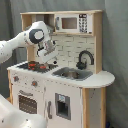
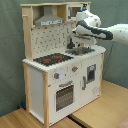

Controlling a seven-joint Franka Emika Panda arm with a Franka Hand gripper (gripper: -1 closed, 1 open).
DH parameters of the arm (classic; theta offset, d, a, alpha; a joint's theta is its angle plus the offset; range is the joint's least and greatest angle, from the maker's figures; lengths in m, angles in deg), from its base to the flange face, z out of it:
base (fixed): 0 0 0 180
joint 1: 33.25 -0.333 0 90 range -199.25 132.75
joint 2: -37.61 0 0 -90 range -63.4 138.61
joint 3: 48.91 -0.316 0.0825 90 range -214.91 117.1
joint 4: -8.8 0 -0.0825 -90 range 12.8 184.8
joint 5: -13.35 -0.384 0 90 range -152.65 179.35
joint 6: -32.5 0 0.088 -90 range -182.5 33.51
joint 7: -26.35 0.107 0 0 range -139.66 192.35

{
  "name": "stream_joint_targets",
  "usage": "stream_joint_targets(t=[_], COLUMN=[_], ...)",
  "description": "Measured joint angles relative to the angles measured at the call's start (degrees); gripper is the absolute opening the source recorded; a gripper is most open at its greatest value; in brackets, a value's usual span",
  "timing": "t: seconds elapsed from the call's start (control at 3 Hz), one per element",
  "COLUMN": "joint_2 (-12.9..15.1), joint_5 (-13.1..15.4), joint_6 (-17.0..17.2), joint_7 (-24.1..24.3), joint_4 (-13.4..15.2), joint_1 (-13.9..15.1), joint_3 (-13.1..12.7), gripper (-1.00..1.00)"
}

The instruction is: Play with the kitchen

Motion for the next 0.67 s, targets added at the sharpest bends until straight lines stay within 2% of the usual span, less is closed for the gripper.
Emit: stream_joint_targets(t=[0.33,0.67], joint_2=[-1.7,-4.97], joint_5=[4.69,6.53], joint_6=[0.3,2.74], joint_7=[0.05,0.77], joint_4=[0.06,0.05], joint_1=[-2.77,-6.3], joint_3=[1.03,3.08], gripper=[1.0,1.0])
